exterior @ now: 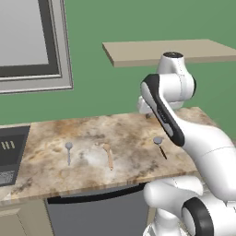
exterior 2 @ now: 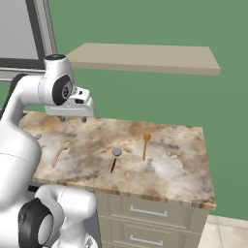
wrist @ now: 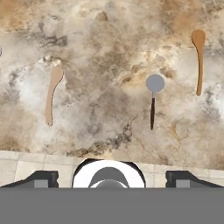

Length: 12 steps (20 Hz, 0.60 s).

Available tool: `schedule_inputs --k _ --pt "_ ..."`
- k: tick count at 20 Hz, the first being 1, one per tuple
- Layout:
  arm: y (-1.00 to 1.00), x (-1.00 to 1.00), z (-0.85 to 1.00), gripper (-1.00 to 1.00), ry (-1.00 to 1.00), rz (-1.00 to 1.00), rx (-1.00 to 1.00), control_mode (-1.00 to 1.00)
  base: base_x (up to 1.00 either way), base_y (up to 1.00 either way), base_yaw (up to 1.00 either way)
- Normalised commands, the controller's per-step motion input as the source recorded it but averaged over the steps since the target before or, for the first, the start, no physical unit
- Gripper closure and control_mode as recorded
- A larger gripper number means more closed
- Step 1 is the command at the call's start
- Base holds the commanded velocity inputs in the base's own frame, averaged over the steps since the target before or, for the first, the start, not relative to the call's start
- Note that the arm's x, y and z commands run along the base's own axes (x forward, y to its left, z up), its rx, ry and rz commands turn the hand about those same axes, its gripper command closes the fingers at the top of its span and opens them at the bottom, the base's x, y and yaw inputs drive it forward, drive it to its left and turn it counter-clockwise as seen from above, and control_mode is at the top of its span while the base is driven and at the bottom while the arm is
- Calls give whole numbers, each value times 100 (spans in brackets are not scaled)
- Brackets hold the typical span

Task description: Organize the utensils by type. Pick up the wooden spoons from the counter and place them in the open cabinet. Then pick up the metallic utensils from the counter and place them in the open drawer.

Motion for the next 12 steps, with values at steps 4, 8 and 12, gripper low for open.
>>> schedule_inputs --k 4,8,12 --pt "40 -4 -23 -100 1 0 0 -100 0 0 0" --pt "43 0 -30 -100 8 0 5 -100 0 0 0" --pt "27 -20 -16 -100 13 2 12 -100 0 0 0"
